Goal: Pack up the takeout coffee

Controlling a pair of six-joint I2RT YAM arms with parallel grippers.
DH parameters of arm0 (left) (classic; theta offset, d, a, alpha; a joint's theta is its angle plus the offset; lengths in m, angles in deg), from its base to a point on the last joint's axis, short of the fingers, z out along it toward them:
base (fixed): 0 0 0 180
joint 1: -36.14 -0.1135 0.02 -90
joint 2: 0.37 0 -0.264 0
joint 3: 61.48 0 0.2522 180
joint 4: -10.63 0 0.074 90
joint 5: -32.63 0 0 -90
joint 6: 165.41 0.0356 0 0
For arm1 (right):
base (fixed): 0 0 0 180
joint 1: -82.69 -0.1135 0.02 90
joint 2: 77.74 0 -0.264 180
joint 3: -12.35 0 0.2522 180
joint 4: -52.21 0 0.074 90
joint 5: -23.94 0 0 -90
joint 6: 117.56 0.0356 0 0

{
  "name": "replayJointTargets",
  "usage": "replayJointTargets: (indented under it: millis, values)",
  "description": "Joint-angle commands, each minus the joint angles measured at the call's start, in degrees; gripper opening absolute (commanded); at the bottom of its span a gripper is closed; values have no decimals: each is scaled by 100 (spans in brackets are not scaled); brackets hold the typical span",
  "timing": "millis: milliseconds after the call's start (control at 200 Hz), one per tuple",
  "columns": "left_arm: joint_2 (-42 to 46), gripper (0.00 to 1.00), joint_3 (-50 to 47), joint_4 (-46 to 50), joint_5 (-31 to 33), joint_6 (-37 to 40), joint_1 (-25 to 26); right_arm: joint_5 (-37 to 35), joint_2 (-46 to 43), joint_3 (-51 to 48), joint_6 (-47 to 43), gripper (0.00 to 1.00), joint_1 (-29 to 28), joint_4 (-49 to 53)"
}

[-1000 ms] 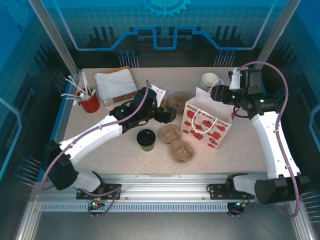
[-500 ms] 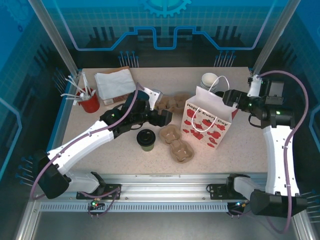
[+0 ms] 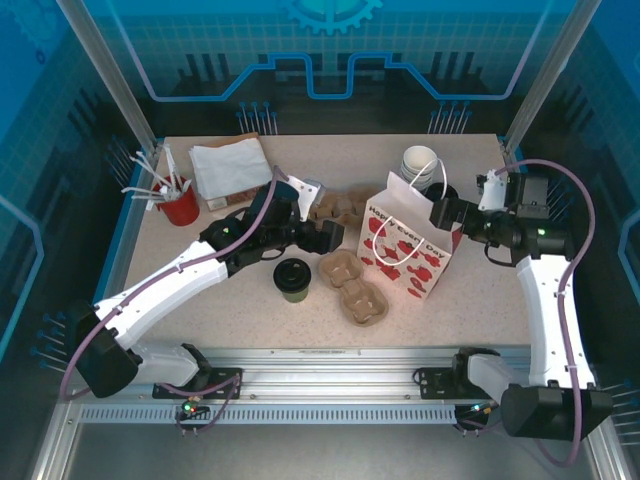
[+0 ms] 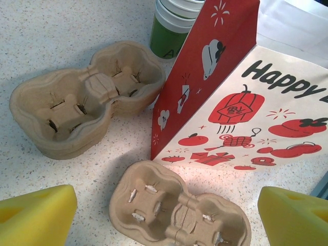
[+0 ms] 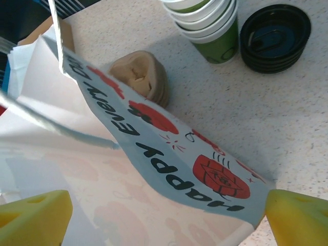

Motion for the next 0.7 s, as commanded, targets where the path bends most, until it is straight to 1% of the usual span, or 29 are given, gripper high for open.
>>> replayJointTargets:
  millis: [0, 90, 165, 200, 290, 360, 400, 445, 480, 520, 620, 695]
  values:
    - [71, 93, -21, 109, -152, -54, -18, 317, -119, -172, 287, 98, -263, -128]
    - [67, 93, -12, 128, -152, -42, -19, 331, -151, -240, 399, 98, -487, -182]
    - [58, 93, -13, 154, -148, -33, -18, 192, -169, -180, 369, 98, -567, -136]
    - [58, 93, -11, 170, -143, -24, -18, -12, -169, -99, 290, 98, -565, -52]
    - [82, 93, -11, 225, -93, -7, -15, -906, -192, 240, 20, 99, -564, 300]
    - [140, 93, -32, 264, 11, -7, -20, -1461, -296, 509, -109, 99, -572, 420]
    - [180, 93, -34, 291, 89, -11, -19, -1625, -379, 631, -178, 99, -610, 420]
    - [243, 93, -38, 333, 176, -24, -26, -1830, -472, 752, -315, 98, -820, 372]
    - [295, 93, -44, 369, 231, -44, -44, -2088, -538, 831, -434, 97, -1138, 320]
    - [381, 93, -64, 424, 281, -58, -82, -2418, -594, 932, -619, 96, -1639, 258]
    - [648, 93, -163, 595, 285, -184, -341, -3058, -523, 1147, -1025, 93, -3203, 191]
    - [881, 93, -256, 708, 227, -297, -656, -3434, -168, 1324, -1213, 91, -4413, 243]
